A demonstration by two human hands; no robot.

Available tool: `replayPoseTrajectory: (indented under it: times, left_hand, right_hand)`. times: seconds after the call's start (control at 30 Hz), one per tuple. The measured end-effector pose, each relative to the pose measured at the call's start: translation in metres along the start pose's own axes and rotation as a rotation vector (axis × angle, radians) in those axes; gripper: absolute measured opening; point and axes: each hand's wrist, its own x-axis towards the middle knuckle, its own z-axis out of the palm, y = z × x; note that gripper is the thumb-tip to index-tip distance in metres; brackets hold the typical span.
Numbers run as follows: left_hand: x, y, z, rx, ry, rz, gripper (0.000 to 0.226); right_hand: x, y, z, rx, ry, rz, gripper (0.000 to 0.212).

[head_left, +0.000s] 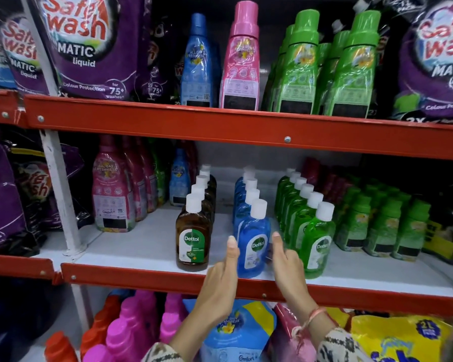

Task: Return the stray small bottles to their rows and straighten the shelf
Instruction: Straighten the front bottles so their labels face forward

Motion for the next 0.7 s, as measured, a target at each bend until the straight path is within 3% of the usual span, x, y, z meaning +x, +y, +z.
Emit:
replayPoseTrajectory:
  times: [0.1, 0.23, 0.33, 0.5, 0.57, 0.67, 0.7]
  left_hand:
    - [0.004, 0.002, 0.004, -0.027, -0.019, -0.018, 0.081]
    - [0.013, -0.002, 0.002, -0.13, 0.032, -0.029, 0.114]
    - [0.012, 0.007, -0.001, -0.167, 0.029, -0.011, 0.113]
    - [0.013, 0.0, 0.002, -0.15, 0.081, 0.01, 0.121]
    - [0.013, -0.006, 0.008, -0.125, 0.189, 0.069, 0.099]
    - [0.002, -0.005, 0.022, -0.103, 0.452, 0.263, 0.057]
    - [-0.001, -0.004, 0.026, -0.113, 0.485, 0.302, 0.052]
  right_hand:
    - [-0.006, -0.002, -0.005, 0.016, -0.008, -0.006, 0.077]
    - [-0.009, 0.002, -0.006, 0.024, -0.018, -0.027, 0.078]
    - [-0.008, 0.008, -0.005, 0.033, -0.008, -0.062, 0.078]
    - [-0.008, 0.013, -0.007, 0.046, -0.022, -0.136, 0.102]
    - [-0.006, 0.018, -0.012, 0.043, 0.038, -0.208, 0.093]
    - [-0.01, 0.016, -0.032, 0.124, 0.172, -0.3, 0.048]
    - [-0.01, 0.017, -0.039, 0.138, 0.226, -0.326, 0.043]
